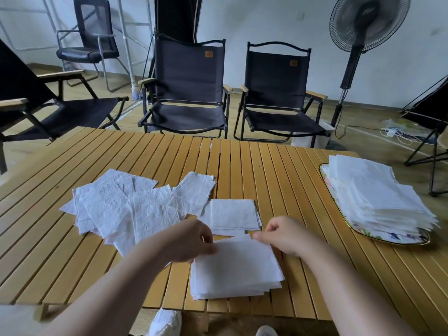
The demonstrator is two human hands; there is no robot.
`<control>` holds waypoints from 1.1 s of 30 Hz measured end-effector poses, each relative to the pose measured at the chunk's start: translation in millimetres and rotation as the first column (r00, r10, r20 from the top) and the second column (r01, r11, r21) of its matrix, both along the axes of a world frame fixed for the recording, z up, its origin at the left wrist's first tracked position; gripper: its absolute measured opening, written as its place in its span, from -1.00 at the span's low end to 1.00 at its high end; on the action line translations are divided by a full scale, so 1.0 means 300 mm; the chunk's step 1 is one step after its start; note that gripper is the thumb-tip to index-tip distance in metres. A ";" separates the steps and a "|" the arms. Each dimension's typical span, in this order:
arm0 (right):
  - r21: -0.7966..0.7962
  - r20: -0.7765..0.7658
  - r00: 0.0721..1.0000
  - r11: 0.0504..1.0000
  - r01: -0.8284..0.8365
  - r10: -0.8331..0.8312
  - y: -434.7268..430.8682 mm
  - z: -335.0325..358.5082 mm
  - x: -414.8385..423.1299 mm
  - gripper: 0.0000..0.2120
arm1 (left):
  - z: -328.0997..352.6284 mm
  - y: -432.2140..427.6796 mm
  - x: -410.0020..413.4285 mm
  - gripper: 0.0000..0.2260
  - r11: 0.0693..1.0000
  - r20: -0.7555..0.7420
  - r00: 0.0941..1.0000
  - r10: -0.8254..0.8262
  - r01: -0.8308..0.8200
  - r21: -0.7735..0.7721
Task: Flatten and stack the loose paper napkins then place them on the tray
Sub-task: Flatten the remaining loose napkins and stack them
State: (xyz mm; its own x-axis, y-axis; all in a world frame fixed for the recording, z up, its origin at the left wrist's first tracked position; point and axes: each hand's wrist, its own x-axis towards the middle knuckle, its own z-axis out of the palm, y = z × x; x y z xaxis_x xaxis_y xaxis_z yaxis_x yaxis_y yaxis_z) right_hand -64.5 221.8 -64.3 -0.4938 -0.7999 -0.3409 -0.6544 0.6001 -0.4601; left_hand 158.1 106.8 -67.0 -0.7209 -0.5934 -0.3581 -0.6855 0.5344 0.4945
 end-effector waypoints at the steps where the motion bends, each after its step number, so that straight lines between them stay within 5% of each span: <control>1: -0.057 -0.029 0.998 0.997 0.061 -0.062 -0.018 -0.008 0.008 -0.70 | -0.004 -0.008 -0.005 -0.81 0.998 -0.016 0.999 0.044 -0.044 -0.041; 4: -0.199 -0.085 0.982 0.968 0.151 -0.171 -0.075 -0.043 0.038 -0.79 | 0.002 -0.025 -0.015 -0.81 0.978 -0.099 0.984 0.148 -0.161 -0.134; 10: -0.166 -0.114 0.983 0.978 0.127 -0.147 -0.160 -0.102 0.064 -0.76 | 0.006 -0.032 0.007 -0.83 0.973 -0.123 0.972 0.202 -0.213 -0.092; 14: -0.284 -0.057 0.993 0.956 0.079 -0.099 -0.158 -0.076 0.076 -0.86 | 0.011 -0.050 0.023 -0.83 0.960 -0.184 0.947 0.263 -0.275 -0.042; 23: -0.455 0.268 0.963 0.885 0.102 0.027 -0.072 0.026 0.059 -0.92 | -0.017 -0.055 -0.011 -0.29 0.951 -0.297 0.951 0.083 -0.165 -0.263; 30: -0.480 0.409 0.909 0.866 0.141 0.079 -0.025 0.058 0.035 -0.90 | -0.005 -0.042 -0.046 -0.85 0.920 -0.524 0.851 0.022 -0.223 -0.323; 33: -0.466 0.304 0.952 0.878 0.106 0.046 -0.013 0.061 0.035 -0.63 | 0.004 -0.034 -0.053 -0.90 0.913 -0.579 0.813 0.066 -0.283 -0.293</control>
